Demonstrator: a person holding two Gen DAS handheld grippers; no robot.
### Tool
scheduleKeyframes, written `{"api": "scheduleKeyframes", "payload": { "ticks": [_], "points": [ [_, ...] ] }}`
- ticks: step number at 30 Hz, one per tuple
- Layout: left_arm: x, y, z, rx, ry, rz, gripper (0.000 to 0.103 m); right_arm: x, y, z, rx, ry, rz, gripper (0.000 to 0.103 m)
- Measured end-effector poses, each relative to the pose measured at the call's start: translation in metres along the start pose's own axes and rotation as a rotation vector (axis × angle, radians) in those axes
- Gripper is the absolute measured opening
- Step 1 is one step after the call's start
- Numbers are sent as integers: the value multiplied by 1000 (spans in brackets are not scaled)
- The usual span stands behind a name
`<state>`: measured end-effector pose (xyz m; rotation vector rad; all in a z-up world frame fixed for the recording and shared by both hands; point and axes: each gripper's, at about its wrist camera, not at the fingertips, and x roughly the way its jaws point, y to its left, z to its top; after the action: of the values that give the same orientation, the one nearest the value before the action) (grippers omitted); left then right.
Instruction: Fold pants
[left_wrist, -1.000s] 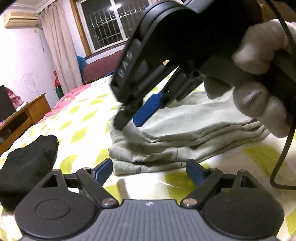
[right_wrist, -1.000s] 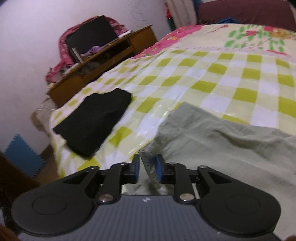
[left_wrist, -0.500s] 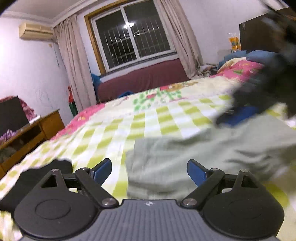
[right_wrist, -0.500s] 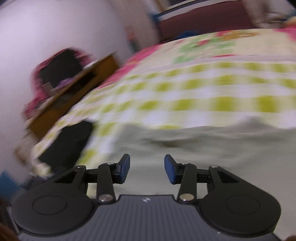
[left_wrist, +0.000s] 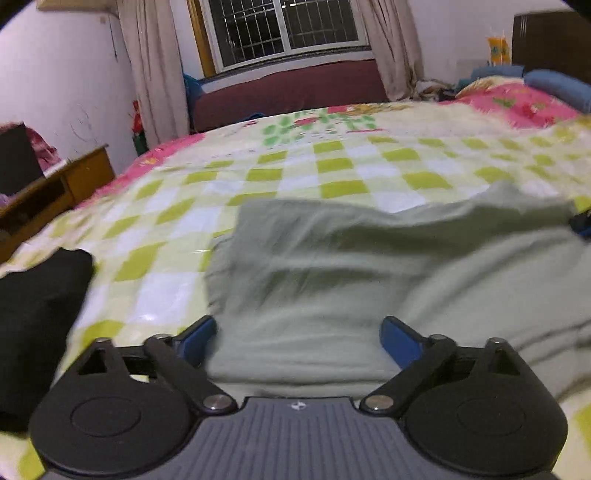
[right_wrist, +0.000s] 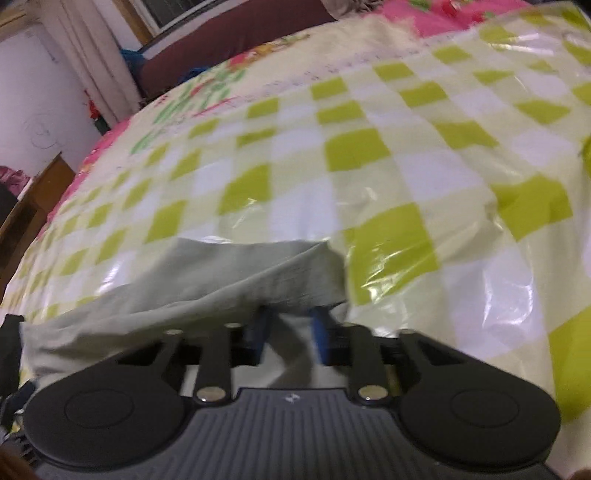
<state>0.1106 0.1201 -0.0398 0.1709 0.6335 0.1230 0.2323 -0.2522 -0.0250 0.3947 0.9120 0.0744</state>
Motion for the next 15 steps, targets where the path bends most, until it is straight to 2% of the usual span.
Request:
{"api": "scheduleKeyframes", "payload": {
  "ticks": [3,5,6,9,12,15],
  "points": [
    [-9,5,0,-19,10,3,103,-25,-13,-4,42,-40,38,24],
    [-12,-1,2,7,-8,30,103,-44,-24,-13,72,-53,67,37],
    [-13,-5,3,29,-22,42,103,-51,-31,-19,89,-40,91,40],
    [-15,-18,11,102,-40,44,103,-47,-39,-30,140,32,164,41],
    [-17,-31,11,155,-35,54,103,-40,-50,-34,197,42,217,41],
    [-21,-36,13,186,-42,53,103,-38,-59,-34,281,73,349,43]
  ]
}}
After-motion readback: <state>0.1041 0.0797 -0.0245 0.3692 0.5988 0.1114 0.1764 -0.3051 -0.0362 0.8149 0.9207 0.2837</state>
